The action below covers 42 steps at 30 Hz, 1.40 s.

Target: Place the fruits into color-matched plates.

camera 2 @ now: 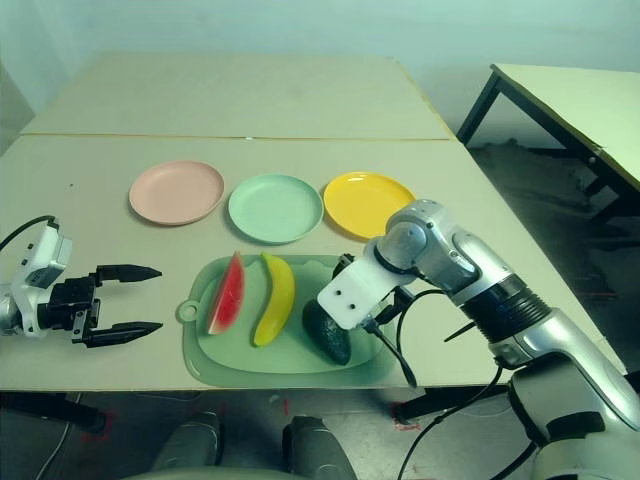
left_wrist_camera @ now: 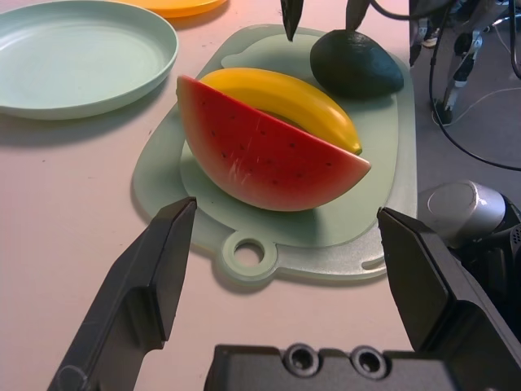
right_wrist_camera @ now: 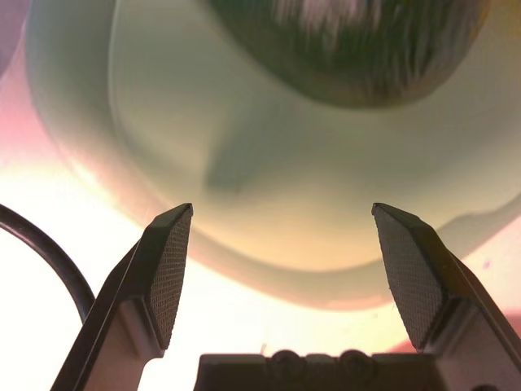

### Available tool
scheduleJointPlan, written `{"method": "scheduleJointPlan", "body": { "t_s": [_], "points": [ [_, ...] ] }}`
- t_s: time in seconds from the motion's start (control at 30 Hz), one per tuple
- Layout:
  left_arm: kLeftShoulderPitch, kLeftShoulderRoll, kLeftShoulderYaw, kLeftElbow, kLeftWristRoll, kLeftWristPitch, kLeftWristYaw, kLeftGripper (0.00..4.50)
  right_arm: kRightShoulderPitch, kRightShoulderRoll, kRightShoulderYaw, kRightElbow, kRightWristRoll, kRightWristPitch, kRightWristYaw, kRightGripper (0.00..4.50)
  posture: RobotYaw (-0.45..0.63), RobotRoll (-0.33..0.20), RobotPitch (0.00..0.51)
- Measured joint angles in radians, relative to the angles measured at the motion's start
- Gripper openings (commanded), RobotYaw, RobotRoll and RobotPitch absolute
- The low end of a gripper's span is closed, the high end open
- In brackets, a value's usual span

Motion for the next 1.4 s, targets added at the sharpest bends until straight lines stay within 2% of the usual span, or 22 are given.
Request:
{"method": "scheduleJointPlan", "body": {
  "t_s": [0.17, 0.4, 0.63, 0.9, 1.03, 1.13, 1.4],
  "points": [
    [-0.016, -0.001, -0.005, 0.000, 0.000, 0.000, 0.000, 4.50, -0.013, -0.045, 0.000, -0.018, 0.016, -0.015, 0.000, 4.44, 0.03, 0.000, 0.071],
    [-0.034, 0.000, -0.010, 0.009, 0.000, 0.001, -0.026, 4.50, -0.066, -0.051, -0.021, -0.195, 0.121, 0.056, 0.000, 4.44, 0.03, 0.000, 0.071],
    [-0.065, 0.011, -0.034, 0.042, 0.017, -0.009, -0.091, 4.50, -0.094, -0.050, -0.023, -0.414, 0.180, 0.291, 0.000, 4.44, 0.02, 0.000, 0.068],
    [-0.115, 0.012, -0.056, 0.086, 0.036, -0.028, -0.132, 4.50, -0.091, -0.081, -0.023, -0.539, 0.203, 0.536, 0.000, 4.44, -0.01, 0.000, 0.067],
    [-0.131, 0.010, -0.069, 0.104, 0.045, -0.029, -0.140, 4.50, -0.082, -0.145, -0.022, -0.576, 0.220, 0.501, 0.000, 4.44, -0.02, 0.000, 0.071],
    [-0.145, 0.009, -0.076, 0.106, 0.051, -0.029, -0.142, 4.50, -0.064, -0.153, -0.013, -0.580, 0.224, 0.438, 0.000, 4.44, 0.00, 0.000, 0.075],
    [-0.162, 0.012, -0.082, 0.107, 0.057, -0.017, -0.155, 4.50, -0.074, -0.071, 0.060, -0.467, 0.192, 0.188, 0.000, 4.44, 0.04, 0.000, 0.091]
  ]
}}
